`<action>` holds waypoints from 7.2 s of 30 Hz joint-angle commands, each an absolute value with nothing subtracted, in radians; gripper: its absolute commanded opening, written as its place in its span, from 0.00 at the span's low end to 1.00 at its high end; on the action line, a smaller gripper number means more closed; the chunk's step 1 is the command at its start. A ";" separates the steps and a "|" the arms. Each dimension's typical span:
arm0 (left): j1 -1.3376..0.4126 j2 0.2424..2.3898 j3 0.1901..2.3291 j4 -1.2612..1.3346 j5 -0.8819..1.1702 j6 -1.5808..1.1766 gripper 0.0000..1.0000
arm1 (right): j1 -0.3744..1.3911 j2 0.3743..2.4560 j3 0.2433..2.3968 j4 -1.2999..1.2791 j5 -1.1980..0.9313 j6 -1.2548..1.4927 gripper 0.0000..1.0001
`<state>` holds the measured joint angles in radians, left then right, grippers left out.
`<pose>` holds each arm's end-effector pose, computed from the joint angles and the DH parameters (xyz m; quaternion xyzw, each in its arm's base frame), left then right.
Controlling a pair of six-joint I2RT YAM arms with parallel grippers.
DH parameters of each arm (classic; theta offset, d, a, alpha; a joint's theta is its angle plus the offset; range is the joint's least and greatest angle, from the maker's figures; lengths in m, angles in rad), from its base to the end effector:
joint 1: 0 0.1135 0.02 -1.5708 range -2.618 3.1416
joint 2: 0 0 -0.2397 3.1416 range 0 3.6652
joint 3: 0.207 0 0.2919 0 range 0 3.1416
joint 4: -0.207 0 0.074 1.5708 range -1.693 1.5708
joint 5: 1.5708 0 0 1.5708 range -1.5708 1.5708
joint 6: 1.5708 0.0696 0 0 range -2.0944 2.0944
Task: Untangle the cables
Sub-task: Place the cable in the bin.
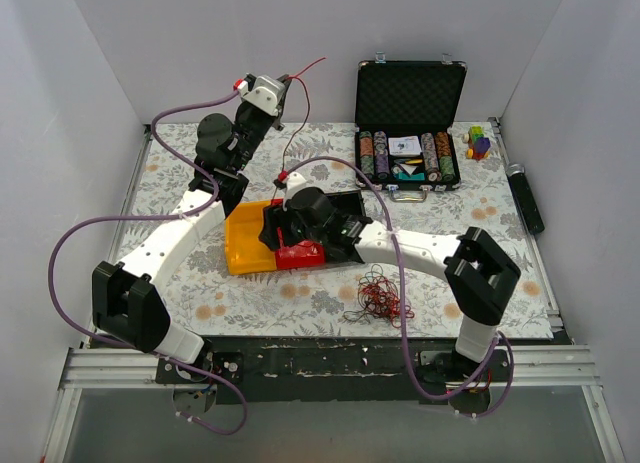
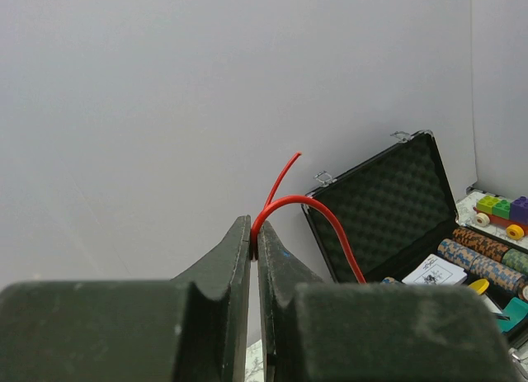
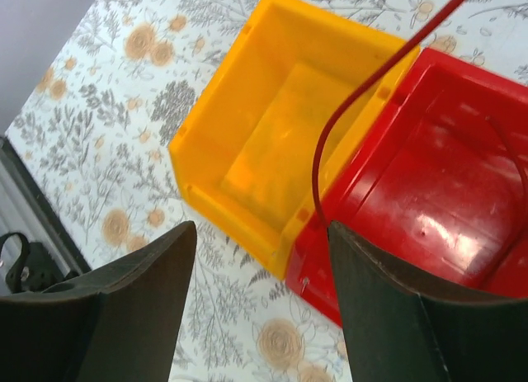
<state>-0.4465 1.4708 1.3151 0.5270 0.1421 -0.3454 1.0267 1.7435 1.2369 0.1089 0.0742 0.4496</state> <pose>0.3752 -0.1906 0.4188 0.0870 0.5593 -0.3545 0.7442 0.2489 0.4014 0.2079 -0.2171 0.8037 0.3493 0.4299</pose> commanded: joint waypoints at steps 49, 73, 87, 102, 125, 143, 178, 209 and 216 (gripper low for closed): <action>-0.434 1.049 1.057 -0.069 0.158 -0.419 0.00 | 0.939 1.999 1.485 -0.164 0.331 0.664 0.40; -0.434 1.057 1.063 -0.139 0.170 -0.436 0.00 | 1.071 1.490 1.157 -0.020 0.238 0.649 0.57; -0.434 0.873 1.017 -0.434 0.523 -0.250 0.00 | 1.091 0.971 0.798 -0.052 0.406 0.716 0.54; -0.434 0.974 0.862 -0.502 0.577 -0.084 0.00 | 0.930 1.296 1.074 0.070 0.269 0.663 0.53; -0.443 1.094 0.811 -0.315 0.258 -0.103 0.00 | 0.919 1.548 1.104 0.160 0.187 0.721 0.48; -0.451 1.362 0.925 -0.213 0.347 -0.069 0.00 | 0.919 1.301 0.911 0.143 0.296 0.805 0.47; -0.494 1.684 1.009 -0.153 0.242 0.055 0.00 | 0.928 1.002 0.710 0.071 0.425 0.865 0.47; -0.828 1.095 0.875 -0.433 0.601 -0.063 0.64 | 0.927 0.829 0.598 -0.087 0.532 0.934 0.50; -0.923 1.235 0.837 -0.178 0.663 -0.326 0.65 | 0.927 0.697 0.508 -0.155 0.577 0.969 0.51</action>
